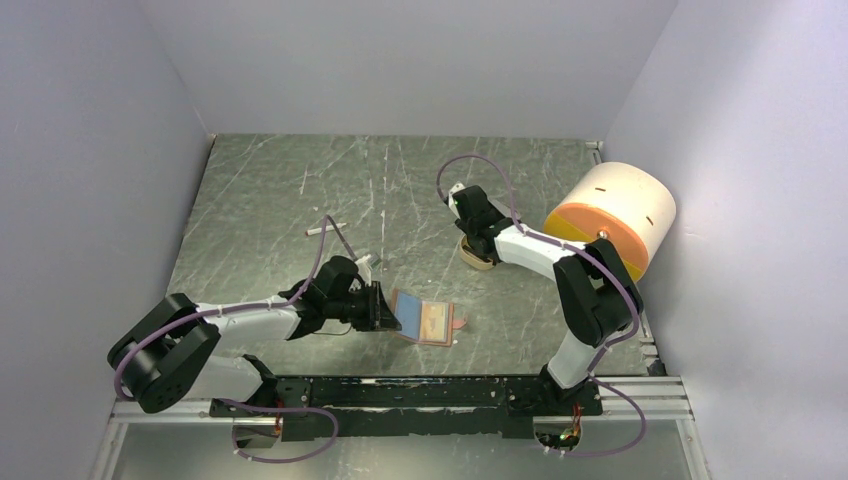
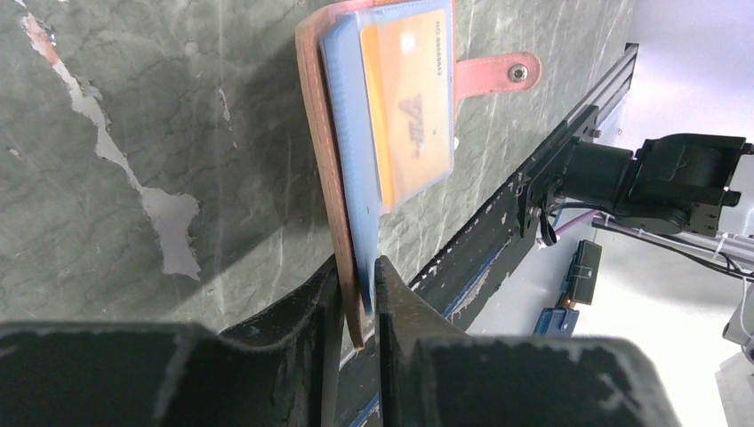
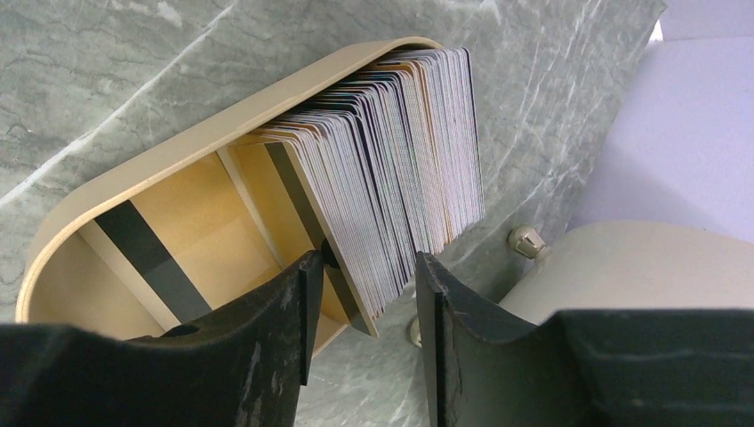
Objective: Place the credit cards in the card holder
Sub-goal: Pick up the credit card from the storage box.
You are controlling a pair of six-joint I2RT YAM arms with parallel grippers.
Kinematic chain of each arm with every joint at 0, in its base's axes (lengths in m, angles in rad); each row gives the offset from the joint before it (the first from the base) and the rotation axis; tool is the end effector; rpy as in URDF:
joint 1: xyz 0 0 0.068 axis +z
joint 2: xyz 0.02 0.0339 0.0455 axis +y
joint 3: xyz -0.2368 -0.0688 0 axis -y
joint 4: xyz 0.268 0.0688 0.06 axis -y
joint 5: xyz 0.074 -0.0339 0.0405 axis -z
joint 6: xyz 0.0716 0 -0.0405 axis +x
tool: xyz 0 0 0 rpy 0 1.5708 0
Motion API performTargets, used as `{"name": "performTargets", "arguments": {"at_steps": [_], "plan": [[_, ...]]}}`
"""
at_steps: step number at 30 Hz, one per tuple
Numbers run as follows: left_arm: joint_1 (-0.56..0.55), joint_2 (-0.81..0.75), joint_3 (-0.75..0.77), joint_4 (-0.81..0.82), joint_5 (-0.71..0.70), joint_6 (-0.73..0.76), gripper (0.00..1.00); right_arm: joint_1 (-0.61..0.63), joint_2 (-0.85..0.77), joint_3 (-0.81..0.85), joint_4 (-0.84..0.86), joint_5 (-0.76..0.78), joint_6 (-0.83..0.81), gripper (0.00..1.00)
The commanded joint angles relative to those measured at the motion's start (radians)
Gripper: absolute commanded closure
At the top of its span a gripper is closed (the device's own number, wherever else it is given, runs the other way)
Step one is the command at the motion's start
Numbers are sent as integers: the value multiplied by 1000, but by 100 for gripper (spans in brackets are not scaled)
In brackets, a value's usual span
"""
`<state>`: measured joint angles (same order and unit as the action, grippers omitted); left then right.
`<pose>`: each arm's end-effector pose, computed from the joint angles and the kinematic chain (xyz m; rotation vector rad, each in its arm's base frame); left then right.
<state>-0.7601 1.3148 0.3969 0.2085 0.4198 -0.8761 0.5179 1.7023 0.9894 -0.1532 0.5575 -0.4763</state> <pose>0.1801 -0.2115 0.0754 0.1020 2.5765 -1.2343 0.3492 0.1554 0.1157 -0.9040 2.1853 -0.6550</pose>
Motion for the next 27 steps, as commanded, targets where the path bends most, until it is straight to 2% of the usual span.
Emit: {"name": "performTargets", "arguments": {"at_steps": [1,27], "plan": [[3,-3,1,39,29,4,77,-4,-20,15,14,50,8,55],[2,-18,6,25,15,8,77,-4,-33,21,13,41,30,76]]}}
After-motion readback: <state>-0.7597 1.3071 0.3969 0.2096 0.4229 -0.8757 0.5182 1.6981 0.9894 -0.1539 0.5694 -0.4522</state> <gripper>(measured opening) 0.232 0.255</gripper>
